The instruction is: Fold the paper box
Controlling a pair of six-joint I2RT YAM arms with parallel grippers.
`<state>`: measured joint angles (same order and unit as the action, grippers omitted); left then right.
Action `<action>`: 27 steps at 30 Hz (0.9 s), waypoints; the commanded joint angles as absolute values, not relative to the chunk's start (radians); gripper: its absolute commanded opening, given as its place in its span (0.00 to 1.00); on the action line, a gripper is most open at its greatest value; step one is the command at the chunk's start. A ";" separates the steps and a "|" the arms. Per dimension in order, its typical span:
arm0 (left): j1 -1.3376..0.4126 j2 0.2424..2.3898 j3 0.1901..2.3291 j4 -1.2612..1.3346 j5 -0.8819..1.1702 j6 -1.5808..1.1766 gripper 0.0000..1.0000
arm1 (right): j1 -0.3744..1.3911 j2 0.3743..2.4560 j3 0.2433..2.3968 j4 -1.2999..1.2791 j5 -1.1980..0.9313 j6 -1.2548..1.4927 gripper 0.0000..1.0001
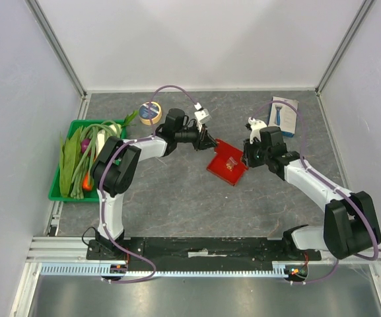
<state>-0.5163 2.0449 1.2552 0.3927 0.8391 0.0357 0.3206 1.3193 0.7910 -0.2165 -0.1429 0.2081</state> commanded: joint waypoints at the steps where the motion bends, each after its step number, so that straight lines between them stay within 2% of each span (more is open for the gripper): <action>1: -0.514 1.953 1.212 0.423 0.818 0.075 0.20 | 0.333 1.353 0.824 -0.134 -0.207 0.210 0.26; 4: -0.514 1.861 1.131 0.434 0.710 0.051 0.12 | 0.353 1.365 0.837 -0.100 -0.221 0.216 0.23; 8: -0.514 1.720 1.017 0.446 0.614 0.009 0.10 | 0.385 1.396 0.871 -0.078 -0.247 0.193 0.19; 11: -0.514 1.599 0.928 0.417 0.458 -0.104 0.16 | 0.417 1.422 0.896 -0.077 -0.247 0.121 0.17; 13: -0.514 1.499 0.898 0.359 0.384 -0.190 0.25 | 0.434 1.430 0.907 -0.080 -0.245 0.071 0.16; 15: -0.514 1.433 0.853 0.303 0.312 -0.251 0.43 | 0.439 1.428 0.911 -0.071 -0.242 0.011 0.15; 18: -0.505 1.323 0.815 0.141 0.207 -0.326 0.52 | 0.439 1.427 0.916 -0.041 -0.288 -0.061 0.14; 27: -0.443 1.098 0.730 0.064 0.236 -0.351 0.54 | 0.468 1.505 0.965 -0.049 -0.568 -0.176 0.12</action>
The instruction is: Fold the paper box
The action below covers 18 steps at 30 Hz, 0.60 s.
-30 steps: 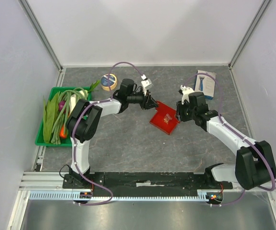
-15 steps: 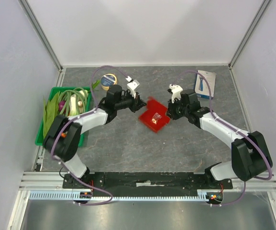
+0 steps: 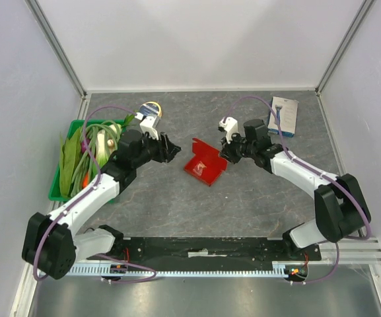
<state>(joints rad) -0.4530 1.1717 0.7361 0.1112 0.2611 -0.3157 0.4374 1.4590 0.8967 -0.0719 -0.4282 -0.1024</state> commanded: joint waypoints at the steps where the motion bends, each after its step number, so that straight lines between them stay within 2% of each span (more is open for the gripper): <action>1: -0.440 1.092 0.732 0.058 0.233 -0.351 0.54 | 0.482 1.514 0.989 -0.060 -0.563 -0.196 0.11; 8: -0.439 1.065 0.724 0.057 0.265 -0.341 0.54 | 0.551 1.583 1.103 -0.181 -0.629 -0.346 0.02; 11: -0.437 1.034 0.709 0.025 0.226 -0.316 0.56 | 0.566 1.621 1.143 -0.270 -0.572 -0.434 0.02; 12: -0.437 1.028 0.706 0.022 0.218 -0.314 0.60 | 0.568 1.627 1.156 -0.285 -0.533 -0.449 0.04; 14: -0.436 1.040 0.718 -0.018 0.203 -0.321 0.63 | 0.571 1.634 1.155 -0.291 -0.503 -0.463 0.10; 15: -0.436 1.051 0.725 -0.029 0.202 -0.321 0.64 | 0.572 1.637 1.154 -0.291 -0.462 -0.465 0.22; 16: -0.434 1.075 0.741 -0.040 0.201 -0.322 0.65 | 0.575 1.638 1.154 -0.284 -0.440 -0.460 0.29; 18: -0.430 1.104 0.745 -0.048 0.193 -0.322 0.68 | 0.580 1.638 1.164 -0.282 -0.375 -0.414 0.37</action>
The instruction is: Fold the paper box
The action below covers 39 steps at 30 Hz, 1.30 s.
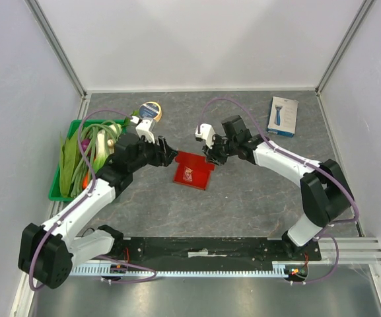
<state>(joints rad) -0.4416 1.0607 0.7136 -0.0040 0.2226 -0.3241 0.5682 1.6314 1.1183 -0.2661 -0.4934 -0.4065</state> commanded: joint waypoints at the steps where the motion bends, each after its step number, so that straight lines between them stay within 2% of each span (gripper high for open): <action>1: -0.410 1.120 0.747 -0.043 0.204 -0.322 0.68 | 0.578 1.635 1.164 -0.278 -0.309 -0.385 0.39; 6: -0.307 1.212 0.739 0.071 0.388 -0.353 0.72 | 0.577 1.491 1.048 -0.192 -0.138 -0.117 0.57; 13: -0.296 1.267 0.663 0.304 0.506 -0.167 0.67 | 0.571 1.264 0.698 0.205 -0.181 -0.032 0.63; 19: -0.285 1.354 0.669 0.334 0.593 -0.080 0.61 | 0.563 1.313 0.669 0.271 -0.298 -0.061 0.55; 24: -0.284 1.348 0.621 0.400 0.640 -0.058 0.59 | 0.564 1.330 0.623 0.368 -0.281 -0.045 0.50; 33: -0.284 1.433 0.666 0.370 0.686 -0.020 0.48 | 0.563 1.411 0.627 0.423 -0.314 -0.034 0.39; 39: -0.287 1.471 0.696 0.344 0.712 -0.002 0.44 | 0.563 1.443 0.649 0.417 -0.345 -0.034 0.34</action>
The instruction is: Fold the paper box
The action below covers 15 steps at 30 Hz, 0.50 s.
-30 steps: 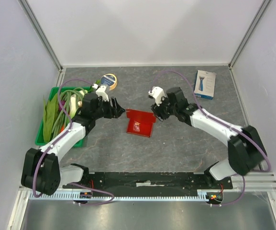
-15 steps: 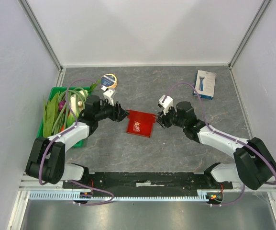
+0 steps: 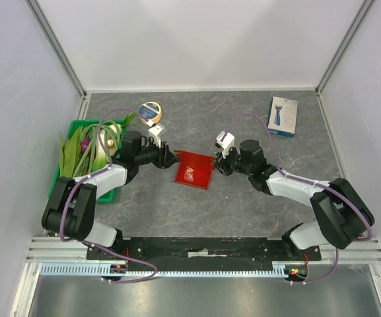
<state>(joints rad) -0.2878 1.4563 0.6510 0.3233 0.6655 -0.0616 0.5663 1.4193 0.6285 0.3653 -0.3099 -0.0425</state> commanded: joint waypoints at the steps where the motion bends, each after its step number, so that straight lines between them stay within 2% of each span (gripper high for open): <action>1: -0.288 1.473 0.701 0.344 0.700 -0.002 0.44 | 0.561 1.450 0.650 0.416 -0.350 -0.037 0.34; 7: -0.287 1.473 0.753 0.255 0.591 -0.002 0.50 | 0.563 1.447 0.661 0.387 -0.347 -0.049 0.33; 15: -0.287 1.532 0.794 0.249 0.701 0.024 0.53 | 0.563 1.468 0.684 0.373 -0.370 -0.052 0.31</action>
<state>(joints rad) -0.2874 1.4868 0.7334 0.2703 0.6342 -0.0315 0.5655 1.4563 0.6376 0.3565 -0.3443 -0.0444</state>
